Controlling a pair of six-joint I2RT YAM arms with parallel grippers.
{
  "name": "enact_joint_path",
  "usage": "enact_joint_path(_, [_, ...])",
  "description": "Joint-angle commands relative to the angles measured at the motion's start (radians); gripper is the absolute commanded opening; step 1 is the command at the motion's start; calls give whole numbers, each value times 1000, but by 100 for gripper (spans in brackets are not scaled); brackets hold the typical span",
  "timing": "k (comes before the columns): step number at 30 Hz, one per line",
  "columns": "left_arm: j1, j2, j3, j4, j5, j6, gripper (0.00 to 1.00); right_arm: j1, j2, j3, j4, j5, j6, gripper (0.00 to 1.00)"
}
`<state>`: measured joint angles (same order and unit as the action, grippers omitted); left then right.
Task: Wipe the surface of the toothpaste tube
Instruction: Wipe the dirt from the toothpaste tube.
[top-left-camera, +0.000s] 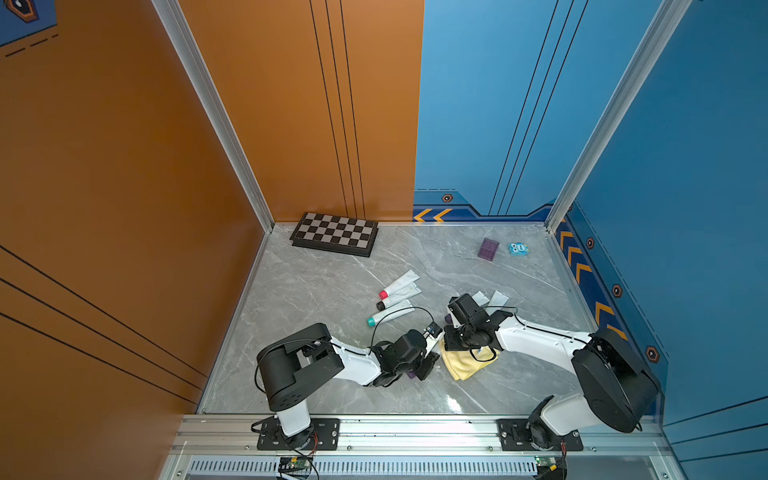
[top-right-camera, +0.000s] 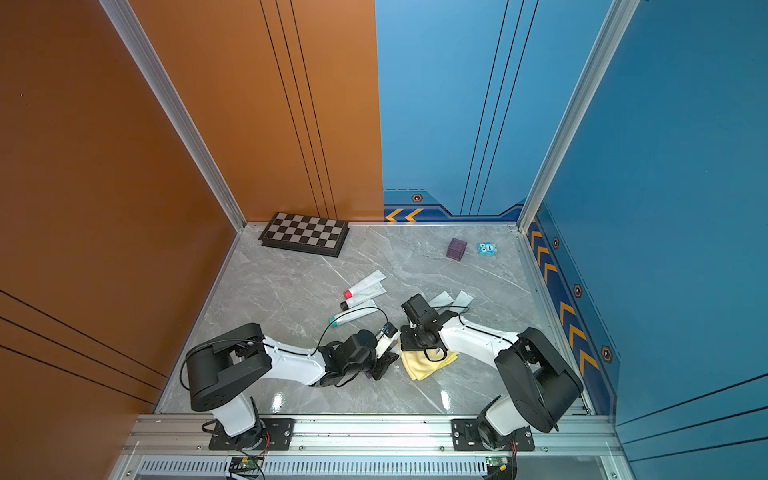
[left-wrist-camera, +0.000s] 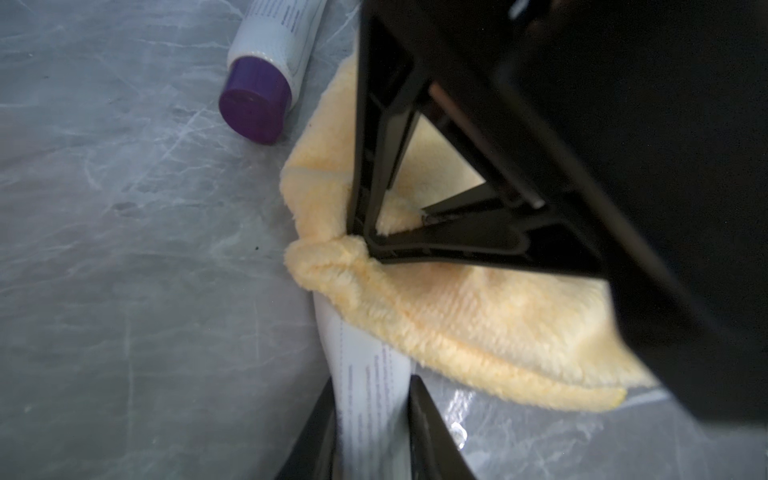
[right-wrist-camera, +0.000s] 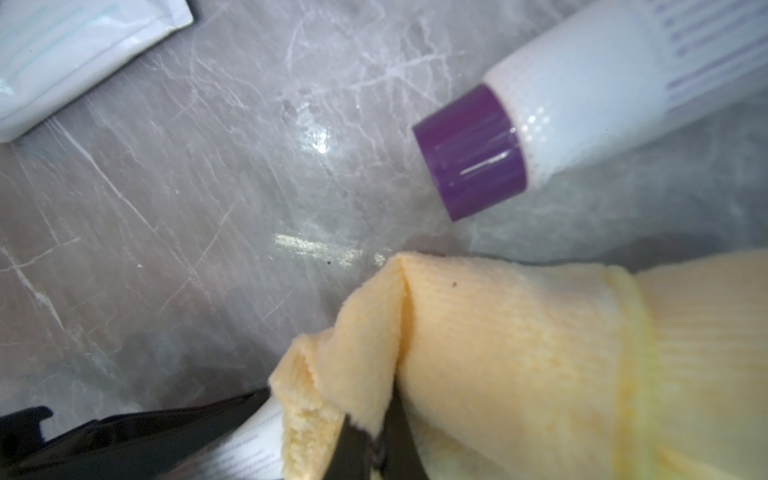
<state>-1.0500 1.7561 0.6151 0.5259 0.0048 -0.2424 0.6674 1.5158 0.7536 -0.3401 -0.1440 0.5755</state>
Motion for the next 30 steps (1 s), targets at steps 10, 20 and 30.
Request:
enact_joint_path(10, [-5,101,-61,-265,8,40,27,-2,98,6,-189,106,-52,0])
enact_joint_path(20, [-5,101,-60,-264,1,38,27,28,69,-46,-33,-300,-17,0])
enact_joint_path(30, [-7,89,-72,-265,-5,33,27,21,42,-36,-120,-229,-40,0])
